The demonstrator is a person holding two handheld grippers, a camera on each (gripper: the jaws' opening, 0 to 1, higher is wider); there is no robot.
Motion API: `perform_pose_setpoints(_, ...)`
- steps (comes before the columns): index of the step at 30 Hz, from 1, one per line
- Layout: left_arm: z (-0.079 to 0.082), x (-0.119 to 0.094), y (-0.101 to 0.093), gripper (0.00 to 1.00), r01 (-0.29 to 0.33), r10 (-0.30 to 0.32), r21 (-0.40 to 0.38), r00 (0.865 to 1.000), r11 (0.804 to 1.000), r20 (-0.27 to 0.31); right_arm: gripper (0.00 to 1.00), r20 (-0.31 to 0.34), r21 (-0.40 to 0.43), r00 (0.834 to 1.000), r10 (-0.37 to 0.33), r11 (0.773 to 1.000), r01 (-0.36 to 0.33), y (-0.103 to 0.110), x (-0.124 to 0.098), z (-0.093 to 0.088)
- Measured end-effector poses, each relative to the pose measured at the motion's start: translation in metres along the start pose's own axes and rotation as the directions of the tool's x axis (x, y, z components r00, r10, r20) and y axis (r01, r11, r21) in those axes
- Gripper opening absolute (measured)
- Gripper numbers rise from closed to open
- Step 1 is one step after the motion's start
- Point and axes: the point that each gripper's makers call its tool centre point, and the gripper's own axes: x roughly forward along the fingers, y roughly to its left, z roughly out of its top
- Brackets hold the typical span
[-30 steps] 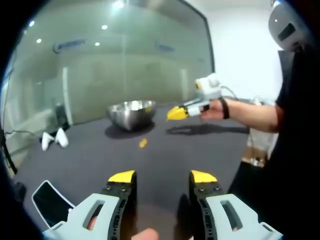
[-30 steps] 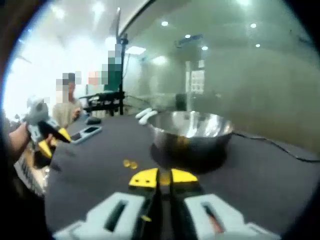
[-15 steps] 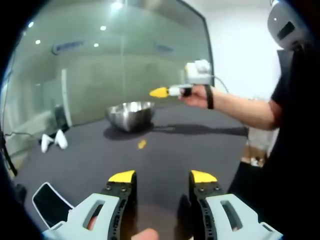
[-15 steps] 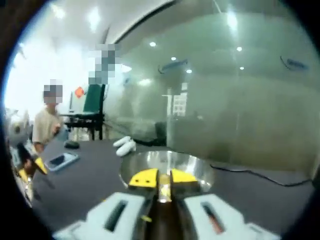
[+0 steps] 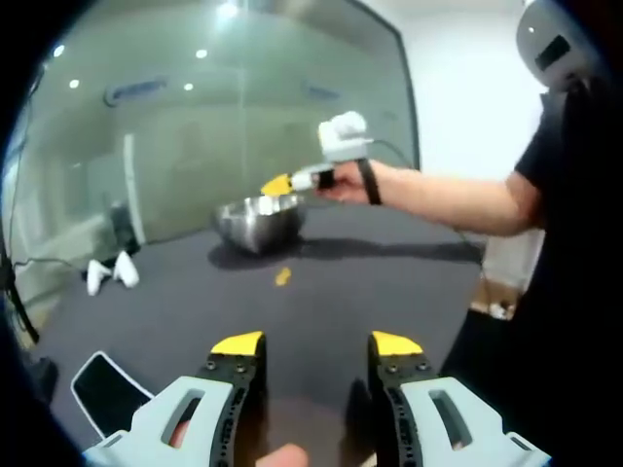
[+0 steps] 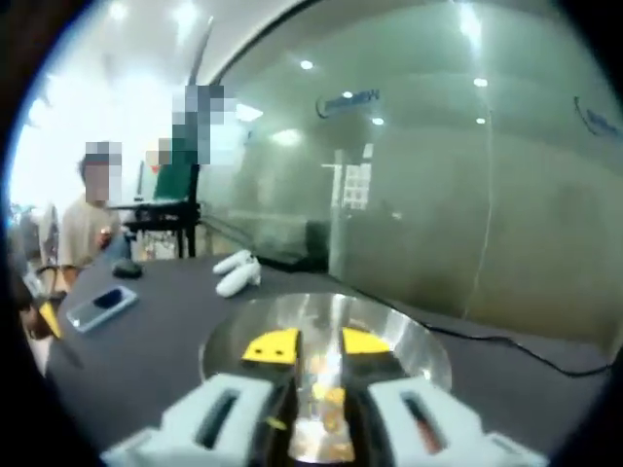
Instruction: Pick up the QQ candy scattered on the table and place it into the stainless steel bowl on the table
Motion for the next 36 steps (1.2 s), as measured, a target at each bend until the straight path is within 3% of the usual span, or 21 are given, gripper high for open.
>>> perform_pose_setpoints(10, -0.004, 0.002, 0.000, 0.43, 0.004, -0.004, -0.003, 1.000, 1.000, -0.008, 0.18, 0.026, 0.040, 1.000, 0.006, 0.999, -0.007, -0.002, -0.021, 0.001)
perform_pose_setpoints(15, 0.000, 0.004, 0.000, 0.43, 0.006, -0.006, -0.003, 1.000, 1.000, 0.001, 0.18, 0.054, 0.038, 0.998, 0.034, 0.999, -0.036, 0.006, -0.040, 0.014)
perform_pose_setpoints(18, 0.000, 0.006, 0.000, 0.43, 0.006, -0.006, 0.003, 1.000, 1.000, -0.005, 0.18, 0.067, 0.023, 0.996, 0.063, 0.998, -0.065, 0.015, -0.054, 0.020)
perform_pose_setpoints(21, 0.001, 0.006, 0.001, 0.43, 0.004, -0.004, 0.002, 1.000, 1.000, 0.003, 0.18, 0.077, -0.006, 0.987, 0.142, 0.990, -0.142, 0.033, -0.075, 0.021)
perform_pose_setpoints(26, 0.001, 0.006, -0.003, 0.43, 0.019, -0.019, 0.010, 1.000, 1.000, -0.005, 0.19, 0.049, -0.044, 0.974, 0.220, 0.975, -0.218, 0.046, -0.113, 0.002)
perform_pose_setpoints(29, 0.001, 0.007, -0.002, 0.43, 0.018, -0.018, 0.008, 1.000, 1.000, -0.004, 0.19, 0.051, 0.001, 0.967, 0.248, 0.969, -0.249, 0.051, -0.133, -0.016)
perform_pose_setpoints(34, 0.002, 0.009, -0.004, 0.43, 0.024, -0.024, 0.010, 1.000, 1.000, 0.002, 0.19, -0.009, 0.009, 0.966, 0.259, 0.966, -0.259, 0.052, -0.146, -0.057)
perform_pose_setpoints(36, 0.002, 0.008, -0.005, 0.43, 0.025, -0.025, 0.010, 1.000, 1.000, 0.001, 0.19, -0.024, 0.013, 0.965, 0.262, 0.965, -0.262, 0.055, -0.147, -0.065)
